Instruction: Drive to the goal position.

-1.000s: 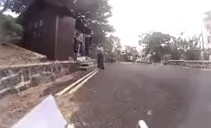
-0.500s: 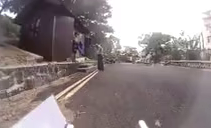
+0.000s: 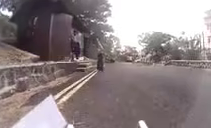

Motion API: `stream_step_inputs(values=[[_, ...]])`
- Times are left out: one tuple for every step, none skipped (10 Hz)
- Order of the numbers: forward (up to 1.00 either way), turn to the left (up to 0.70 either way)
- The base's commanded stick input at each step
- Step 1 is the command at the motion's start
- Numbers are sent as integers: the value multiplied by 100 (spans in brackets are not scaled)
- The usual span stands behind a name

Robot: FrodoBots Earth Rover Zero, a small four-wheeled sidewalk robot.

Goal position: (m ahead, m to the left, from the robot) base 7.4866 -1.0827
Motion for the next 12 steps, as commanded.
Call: stream_step_inputs(values=[[45,-5],[45,-14],[45,-23],[45,-27],[45,-27],[45,-27],[45,-27],[45,-27],[45,-27],[45,-27],[45,-27],[45,-27]])
